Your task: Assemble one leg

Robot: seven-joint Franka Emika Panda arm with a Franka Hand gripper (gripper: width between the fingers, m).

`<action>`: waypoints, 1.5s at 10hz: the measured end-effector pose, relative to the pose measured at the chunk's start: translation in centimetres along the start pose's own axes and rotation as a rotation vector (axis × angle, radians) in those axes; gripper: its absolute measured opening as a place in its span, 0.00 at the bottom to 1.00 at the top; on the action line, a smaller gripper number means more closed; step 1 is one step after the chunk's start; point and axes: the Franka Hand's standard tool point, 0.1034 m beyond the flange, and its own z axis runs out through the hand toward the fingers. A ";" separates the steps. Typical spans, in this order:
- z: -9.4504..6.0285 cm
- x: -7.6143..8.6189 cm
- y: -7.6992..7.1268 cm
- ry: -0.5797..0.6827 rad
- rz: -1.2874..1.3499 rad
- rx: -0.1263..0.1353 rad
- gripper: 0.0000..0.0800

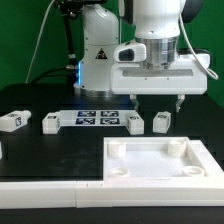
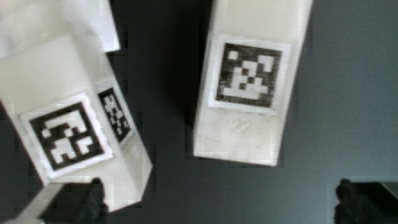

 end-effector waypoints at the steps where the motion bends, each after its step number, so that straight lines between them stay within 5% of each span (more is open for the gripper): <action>1: 0.0 -0.1 -0.1 -0.004 0.117 0.008 0.81; 6: 0.4 -0.3 -0.5 -0.024 0.182 0.015 0.81; 15: 0.5 -1.9 -0.1 -0.778 0.116 -0.022 0.81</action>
Offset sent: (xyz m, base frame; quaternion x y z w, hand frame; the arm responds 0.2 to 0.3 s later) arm -0.0010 0.0057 -0.0055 0.0209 0.0100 -0.0034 0.9997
